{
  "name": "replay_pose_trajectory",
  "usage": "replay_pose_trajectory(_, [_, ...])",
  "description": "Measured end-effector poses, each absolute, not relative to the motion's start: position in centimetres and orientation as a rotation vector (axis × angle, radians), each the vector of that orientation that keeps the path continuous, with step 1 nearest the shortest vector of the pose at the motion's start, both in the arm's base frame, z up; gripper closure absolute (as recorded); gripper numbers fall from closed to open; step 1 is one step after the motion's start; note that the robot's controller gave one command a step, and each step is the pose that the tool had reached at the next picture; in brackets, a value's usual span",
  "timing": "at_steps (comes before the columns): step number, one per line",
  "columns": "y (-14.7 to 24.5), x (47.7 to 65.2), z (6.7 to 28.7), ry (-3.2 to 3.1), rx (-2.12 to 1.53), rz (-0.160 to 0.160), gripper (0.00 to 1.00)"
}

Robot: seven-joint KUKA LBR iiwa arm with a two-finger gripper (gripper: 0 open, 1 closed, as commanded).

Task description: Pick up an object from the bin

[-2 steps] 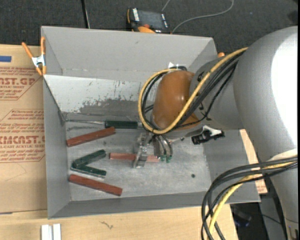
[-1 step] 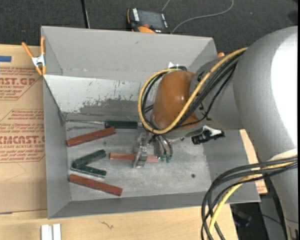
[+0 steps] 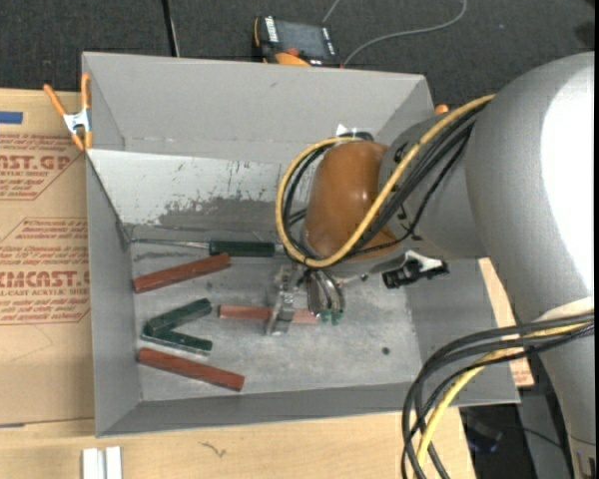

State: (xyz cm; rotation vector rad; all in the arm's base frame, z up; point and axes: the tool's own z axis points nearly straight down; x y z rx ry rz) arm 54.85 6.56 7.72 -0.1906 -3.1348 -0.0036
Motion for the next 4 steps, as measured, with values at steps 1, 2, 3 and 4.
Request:
replay_pose_trajectory(1, [6.55,54.85,7.72,-3.135,-0.191,-0.004,1.00])
replay_pose_trajectory(2, [6.55,54.85,7.72,-3.135,-0.191,-0.004,1.00])
replay_pose_trajectory(3, [6.55,54.85,7.72,-3.135,-0.191,-0.004,1.00])
replay_pose_trajectory(4, [6.55,54.85,7.72,-3.135,-0.191,-0.004,1.00])
